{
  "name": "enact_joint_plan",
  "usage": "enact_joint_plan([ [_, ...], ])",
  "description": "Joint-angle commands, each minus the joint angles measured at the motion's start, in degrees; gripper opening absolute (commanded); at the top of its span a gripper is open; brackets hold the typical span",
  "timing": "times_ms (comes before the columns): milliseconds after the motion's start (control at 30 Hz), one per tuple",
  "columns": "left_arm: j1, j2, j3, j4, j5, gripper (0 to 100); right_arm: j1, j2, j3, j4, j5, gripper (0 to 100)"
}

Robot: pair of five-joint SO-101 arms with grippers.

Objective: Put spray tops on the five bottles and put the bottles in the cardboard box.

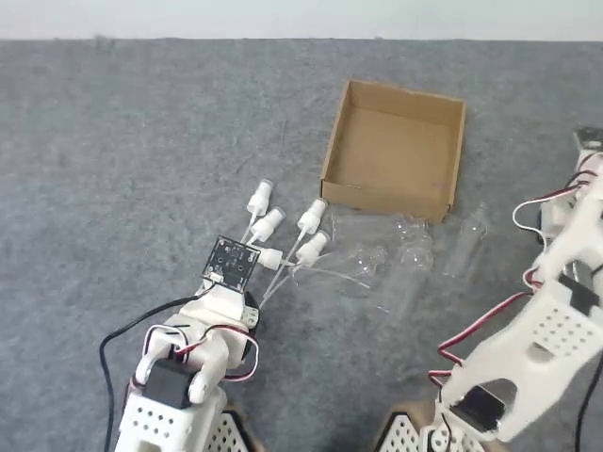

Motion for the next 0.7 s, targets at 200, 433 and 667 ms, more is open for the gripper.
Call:
enact_joint_plan([
  [200,-10.5,-1.1,-0.6,-7.1,-2.3,1,1.6,1.1,-2.6,0.7,6.7,0.0],
  [433,-22.2,-0.9,-3.4,-22.2,-25.7,1,4.0,-0.4,-2.3,2.9,11.3,0.6],
  [667,-22.5,13.5,-26.9,-13.0,-25.8,1,3.7,-5.5,-2.3,6.7,12.3,0.6],
])
